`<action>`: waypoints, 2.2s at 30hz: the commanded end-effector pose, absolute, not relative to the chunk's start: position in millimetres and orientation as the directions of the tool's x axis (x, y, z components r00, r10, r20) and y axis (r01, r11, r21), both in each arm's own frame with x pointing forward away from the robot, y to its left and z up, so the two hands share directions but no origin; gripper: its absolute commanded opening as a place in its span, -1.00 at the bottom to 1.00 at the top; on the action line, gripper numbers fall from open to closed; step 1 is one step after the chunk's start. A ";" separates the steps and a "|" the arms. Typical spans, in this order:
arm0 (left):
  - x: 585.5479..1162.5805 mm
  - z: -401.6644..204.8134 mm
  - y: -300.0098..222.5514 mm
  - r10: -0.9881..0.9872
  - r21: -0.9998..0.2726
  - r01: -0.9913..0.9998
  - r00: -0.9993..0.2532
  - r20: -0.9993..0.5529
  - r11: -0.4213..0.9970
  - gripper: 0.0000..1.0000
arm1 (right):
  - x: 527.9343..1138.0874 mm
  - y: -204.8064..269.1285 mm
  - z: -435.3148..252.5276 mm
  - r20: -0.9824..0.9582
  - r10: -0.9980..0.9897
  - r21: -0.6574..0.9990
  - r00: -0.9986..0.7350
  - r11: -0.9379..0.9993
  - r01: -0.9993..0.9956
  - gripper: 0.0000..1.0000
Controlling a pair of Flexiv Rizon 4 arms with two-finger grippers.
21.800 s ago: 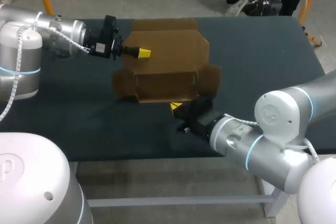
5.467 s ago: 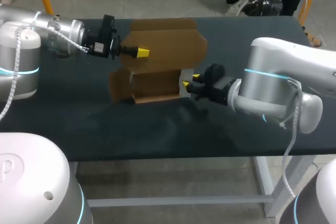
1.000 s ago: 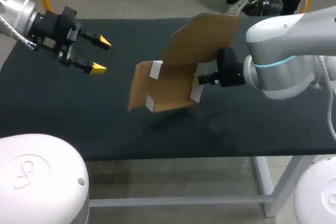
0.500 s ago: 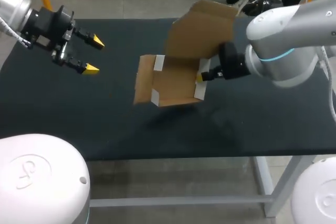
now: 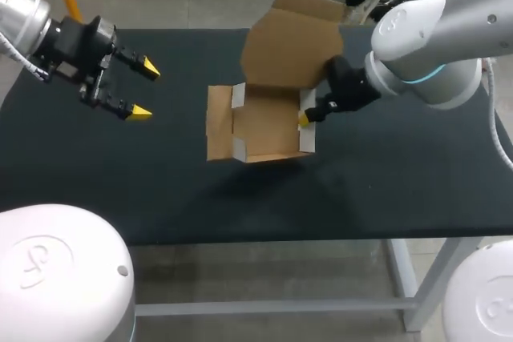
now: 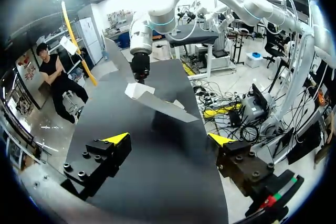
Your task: Assemble the packaging by folding the flat box into shape, placing the metal phone stand inside, and closing the box properly
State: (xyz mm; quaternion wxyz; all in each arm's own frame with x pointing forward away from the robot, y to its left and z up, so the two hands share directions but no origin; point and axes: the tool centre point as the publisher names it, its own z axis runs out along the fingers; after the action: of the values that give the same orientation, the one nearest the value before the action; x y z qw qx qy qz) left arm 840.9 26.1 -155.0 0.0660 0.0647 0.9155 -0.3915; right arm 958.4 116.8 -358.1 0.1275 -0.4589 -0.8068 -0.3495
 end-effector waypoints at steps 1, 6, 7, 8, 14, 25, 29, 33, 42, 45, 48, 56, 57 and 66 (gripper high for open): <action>836.4 -154.8 27.3 0.062 -0.706 0.170 -0.982 -0.176 0.688 1.00 | 959.8 115.1 -353.9 0.531 0.654 0.346 -0.539 0.413 0.842 -1.00; 836.4 -154.8 27.3 0.062 -0.706 0.170 -0.982 -0.176 0.688 1.00 | 957.5 113.8 -353.3 0.526 0.675 0.299 -0.518 0.423 0.855 -1.00; 836.4 -154.8 27.3 0.062 -0.706 0.170 -0.982 -0.176 0.688 1.00 | 956.7 113.5 -353.2 0.524 0.681 0.288 -0.511 0.423 0.859 -1.00; 836.4 -154.8 27.3 0.062 -0.706 0.170 -0.982 -0.176 0.688 1.00 | 955.8 112.8 -353.1 0.521 0.689 0.277 -0.505 0.423 0.863 -1.00; 836.4 -154.8 27.3 0.062 -0.706 0.170 -0.982 -0.176 0.688 1.00 | 950.0 106.9 -351.1 0.500 0.733 0.212 -0.462 0.414 0.885 -1.00; 836.4 -154.8 27.3 0.062 -0.706 0.170 -0.982 -0.176 0.688 1.00 | 939.1 99.4 -353.0 0.417 0.841 0.089 -0.345 0.340 0.936 -1.00; 836.4 -154.8 27.3 0.062 -0.706 0.170 -0.982 -0.176 0.688 1.00 | 934.5 99.9 -354.8 0.381 0.874 0.047 -0.303 0.309 0.950 -1.00; 836.4 -154.8 27.3 0.062 -0.706 0.170 -0.982 -0.176 0.688 1.00 | 930.4 99.9 -356.2 0.345 0.899 0.012 -0.269 0.282 0.959 -1.00; 836.4 -154.8 27.3 0.062 -0.706 0.170 -0.982 -0.176 0.688 1.00 | 921.3 97.6 -356.1 0.263 0.944 -0.044 -0.198 0.217 0.975 -1.00; 836.4 -154.8 27.3 0.062 -0.706 0.170 -0.982 -0.176 0.688 1.00 | 918.1 95.6 -356.9 0.247 0.953 -0.064 -0.174 0.195 0.979 -1.00; 836.4 -154.8 27.3 0.062 -0.706 0.170 -0.982 -0.176 0.688 1.00 | 913.4 94.8 -358.4 0.228 0.962 -0.088 -0.151 0.175 0.981 -1.00; 836.4 -154.8 27.3 0.062 -0.706 0.170 -0.982 -0.176 0.688 1.00 | 902.3 93.9 -363.8 0.200 0.974 -0.144 -0.106 0.136 0.980 -1.00; 836.4 -154.8 27.3 0.062 -0.706 0.170 -0.982 -0.176 0.688 1.00 | 900.9 94.0 -364.6 0.199 0.975 -0.150 -0.101 0.133 0.980 -1.00; 836.4 -154.8 27.3 0.062 -0.706 0.170 -0.982 -0.176 0.688 1.00 | 890.8 90.7 -371.3 0.160 0.985 -0.204 -0.058 0.091 0.975 -1.00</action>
State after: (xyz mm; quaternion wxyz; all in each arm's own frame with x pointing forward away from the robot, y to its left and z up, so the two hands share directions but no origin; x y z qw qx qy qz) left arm 837.3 26.5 -156.0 0.0697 0.0634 0.9153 -0.3916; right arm 887.9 88.1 -371.5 0.1279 -0.6741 -0.7273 0.0133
